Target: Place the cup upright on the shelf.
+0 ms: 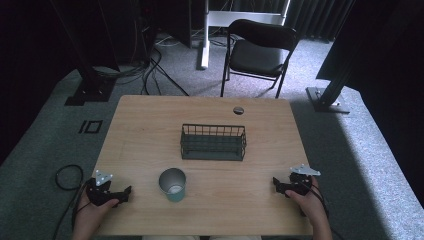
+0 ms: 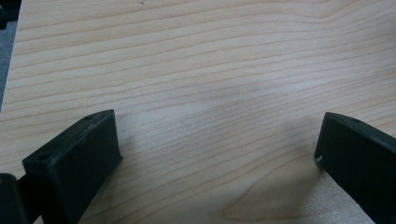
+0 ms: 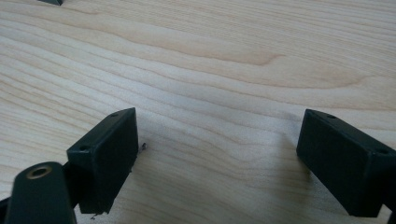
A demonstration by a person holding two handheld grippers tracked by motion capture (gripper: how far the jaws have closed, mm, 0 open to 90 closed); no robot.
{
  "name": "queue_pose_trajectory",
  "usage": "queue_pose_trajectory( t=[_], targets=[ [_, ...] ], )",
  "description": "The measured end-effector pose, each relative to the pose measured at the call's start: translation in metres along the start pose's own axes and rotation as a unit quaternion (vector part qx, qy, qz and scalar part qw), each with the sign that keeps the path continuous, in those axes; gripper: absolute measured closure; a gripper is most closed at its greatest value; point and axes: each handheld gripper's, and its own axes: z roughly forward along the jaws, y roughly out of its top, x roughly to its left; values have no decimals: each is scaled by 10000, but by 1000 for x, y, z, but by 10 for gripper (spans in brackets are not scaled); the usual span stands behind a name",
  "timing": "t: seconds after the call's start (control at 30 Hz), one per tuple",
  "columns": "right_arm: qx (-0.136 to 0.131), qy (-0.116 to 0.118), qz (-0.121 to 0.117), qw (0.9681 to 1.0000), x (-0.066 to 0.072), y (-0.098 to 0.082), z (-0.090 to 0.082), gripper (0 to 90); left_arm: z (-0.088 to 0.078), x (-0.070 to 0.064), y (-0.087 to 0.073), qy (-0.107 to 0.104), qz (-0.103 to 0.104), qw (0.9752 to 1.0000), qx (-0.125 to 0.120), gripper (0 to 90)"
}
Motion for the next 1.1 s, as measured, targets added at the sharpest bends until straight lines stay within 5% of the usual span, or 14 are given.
queue_pose_trajectory(
  t=[0.8, 1.1],
  targets=[
    [-14, 66, -101, 9999, 1, 0, 0, 123, 0, 1, 0, 98, -102, 9999, 1, 4],
    [-142, 230, -306, 9992, 14, 7, -3, 124, 0, 1, 0, 98, -99, 9999, 8, 4]
  ],
)
